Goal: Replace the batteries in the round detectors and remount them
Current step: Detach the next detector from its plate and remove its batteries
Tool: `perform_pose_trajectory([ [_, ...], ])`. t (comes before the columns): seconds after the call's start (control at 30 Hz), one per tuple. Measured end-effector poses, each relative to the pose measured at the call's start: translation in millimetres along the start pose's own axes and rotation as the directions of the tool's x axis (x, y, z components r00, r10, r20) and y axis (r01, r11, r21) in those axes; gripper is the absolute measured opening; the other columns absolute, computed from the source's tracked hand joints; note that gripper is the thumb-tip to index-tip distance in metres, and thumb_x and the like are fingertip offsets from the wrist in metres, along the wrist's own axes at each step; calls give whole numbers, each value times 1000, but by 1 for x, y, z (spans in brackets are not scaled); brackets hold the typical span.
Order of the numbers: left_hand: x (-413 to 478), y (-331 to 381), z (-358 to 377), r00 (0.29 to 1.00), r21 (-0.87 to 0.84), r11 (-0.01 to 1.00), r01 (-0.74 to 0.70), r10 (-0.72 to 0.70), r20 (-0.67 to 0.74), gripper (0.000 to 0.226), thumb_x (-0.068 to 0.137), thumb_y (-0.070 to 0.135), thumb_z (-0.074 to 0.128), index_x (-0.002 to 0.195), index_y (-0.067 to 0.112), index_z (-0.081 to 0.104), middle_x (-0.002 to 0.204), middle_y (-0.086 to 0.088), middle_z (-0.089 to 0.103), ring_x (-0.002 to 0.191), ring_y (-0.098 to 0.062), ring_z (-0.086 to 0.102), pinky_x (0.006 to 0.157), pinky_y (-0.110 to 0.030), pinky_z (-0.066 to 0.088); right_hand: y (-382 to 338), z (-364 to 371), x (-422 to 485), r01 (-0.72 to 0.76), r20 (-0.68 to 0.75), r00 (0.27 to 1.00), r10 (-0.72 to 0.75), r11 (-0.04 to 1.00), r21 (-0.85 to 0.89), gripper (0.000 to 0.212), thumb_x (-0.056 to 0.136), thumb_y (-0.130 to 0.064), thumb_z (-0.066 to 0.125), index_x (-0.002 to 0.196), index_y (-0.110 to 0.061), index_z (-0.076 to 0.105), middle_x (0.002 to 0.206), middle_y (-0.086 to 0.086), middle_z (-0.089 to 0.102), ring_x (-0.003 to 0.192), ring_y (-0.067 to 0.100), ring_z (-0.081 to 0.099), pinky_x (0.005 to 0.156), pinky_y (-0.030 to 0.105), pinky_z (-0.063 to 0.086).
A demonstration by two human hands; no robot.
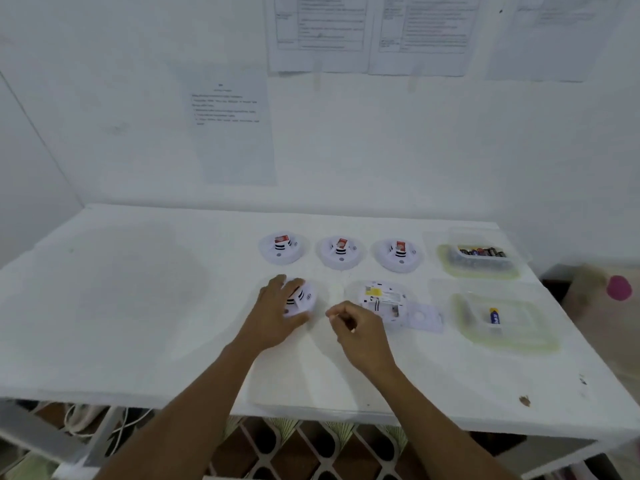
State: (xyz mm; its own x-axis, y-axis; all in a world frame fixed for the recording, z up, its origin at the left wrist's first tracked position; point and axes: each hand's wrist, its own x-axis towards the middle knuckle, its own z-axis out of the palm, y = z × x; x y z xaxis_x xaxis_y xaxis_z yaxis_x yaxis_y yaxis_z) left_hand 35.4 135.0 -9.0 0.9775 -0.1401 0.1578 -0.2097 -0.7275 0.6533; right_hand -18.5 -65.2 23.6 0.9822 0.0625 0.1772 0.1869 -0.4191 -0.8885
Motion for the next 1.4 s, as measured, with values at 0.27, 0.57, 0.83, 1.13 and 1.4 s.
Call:
perform_pose_trajectory([
  [0.27, -7, 9, -42, 935, -933, 160, 324, -206, 289, 45, 97, 41, 39, 125, 14, 61, 124, -13, 66, 112, -29, 59, 98, -43, 45, -31, 57, 13, 6, -105, 994, -4, 1000, 25, 16, 87, -14, 68, 100, -23, 67, 98, -9, 68, 84, 1, 61, 65, 11, 46],
  [0.57, -10, 20, -50, 881, -891, -117, 438, -145, 451, 56, 94, 53, 39, 119, 12, 68, 116, -13, 70, 99, -25, 69, 85, -35, 56, -60, 75, 12, 97, -191, 971, -143, 969, -229, 58, 76, -40, 74, 128, -20, 58, 126, -5, 57, 116, 11, 52, 93, 30, 49],
  [0.83, -5, 20, -46, 885, -897, -151, 415, -162, 437, 53, 93, 51, 43, 104, 12, 76, 107, -14, 71, 93, -27, 70, 82, -37, 56, -68, 72, 19, 146, -108, 976, -191, 933, -329, 59, 69, -44, 64, 122, -21, 54, 118, -10, 55, 107, 8, 49, 81, 8, 33],
  [1.13, 2, -5, -60, 883, -910, -214, 354, -243, 401, 52, 97, 50, 40, 113, 13, 72, 121, -17, 68, 109, -33, 62, 96, -49, 46, -41, 35, 47, 246, -88, 954, -287, 915, -320, 25, 94, -10, 46, 102, -9, 69, 84, -3, 68, 75, 12, 61, 69, 26, 48],
  [1.4, 1, -27, -66, 869, -897, -239, 371, -252, 426, 48, 95, 50, 43, 116, 15, 67, 121, -17, 68, 115, -37, 58, 93, -52, 47, -8, 43, 68, 125, 110, 991, -78, 831, -543, 34, 93, -2, 49, 119, -14, 67, 108, 9, 67, 102, 25, 62, 86, 32, 47],
])
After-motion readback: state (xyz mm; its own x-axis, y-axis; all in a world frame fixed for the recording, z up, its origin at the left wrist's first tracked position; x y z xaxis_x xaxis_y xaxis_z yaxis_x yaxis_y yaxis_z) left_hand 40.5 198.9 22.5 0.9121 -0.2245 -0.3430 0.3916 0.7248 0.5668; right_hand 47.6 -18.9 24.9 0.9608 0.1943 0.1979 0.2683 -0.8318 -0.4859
